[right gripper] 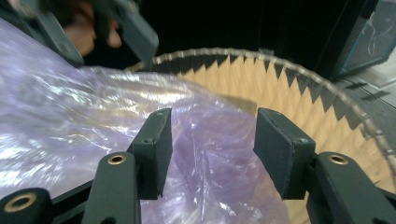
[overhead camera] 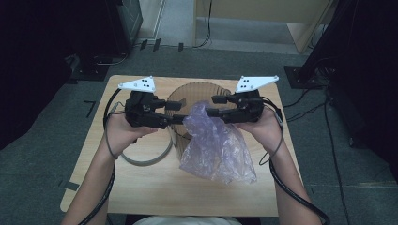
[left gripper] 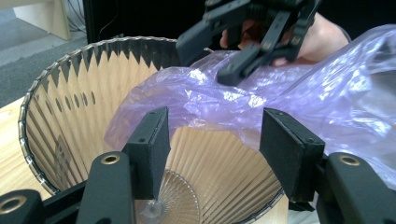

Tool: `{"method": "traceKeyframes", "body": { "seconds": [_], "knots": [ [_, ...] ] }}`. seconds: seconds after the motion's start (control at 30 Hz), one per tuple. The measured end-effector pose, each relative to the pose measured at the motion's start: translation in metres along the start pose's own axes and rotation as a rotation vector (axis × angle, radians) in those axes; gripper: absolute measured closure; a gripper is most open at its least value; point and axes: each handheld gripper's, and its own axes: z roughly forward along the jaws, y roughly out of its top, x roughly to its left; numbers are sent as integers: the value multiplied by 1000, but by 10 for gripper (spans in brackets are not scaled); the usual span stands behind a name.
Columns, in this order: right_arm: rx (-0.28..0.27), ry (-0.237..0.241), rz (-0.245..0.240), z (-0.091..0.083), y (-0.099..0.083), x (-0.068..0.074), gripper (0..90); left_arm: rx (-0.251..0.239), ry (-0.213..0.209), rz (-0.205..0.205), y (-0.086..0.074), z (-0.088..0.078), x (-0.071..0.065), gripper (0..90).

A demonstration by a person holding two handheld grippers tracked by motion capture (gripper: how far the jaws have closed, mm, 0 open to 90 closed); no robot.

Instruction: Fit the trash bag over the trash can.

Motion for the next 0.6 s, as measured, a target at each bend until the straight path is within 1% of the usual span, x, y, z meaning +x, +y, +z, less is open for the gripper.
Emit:
{"method": "traceKeyframes", "body": {
  "seconds": [0.07,0.13,0.27,0.33,0.43,0.5,0.6],
  "knots": [
    [-24,3,17,-6,2,0,472,2,-1,-1,0,1,0,418],
    [-41,11,18,-12,3,0,497,4,-3,0,-1,1,0,417],
    [-57,36,30,-23,4,2,540,5,-6,-3,-1,2,1,415],
    [-64,46,36,-28,3,3,545,7,-8,-5,-2,2,1,414],
    [-69,57,52,-34,0,4,547,8,-10,-7,-2,2,2,414],
    [-63,75,62,-37,-6,5,538,7,-11,-7,-3,2,2,414],
    [-40,78,66,-38,-13,6,487,7,-14,-7,-2,2,2,414]
  ]
}}
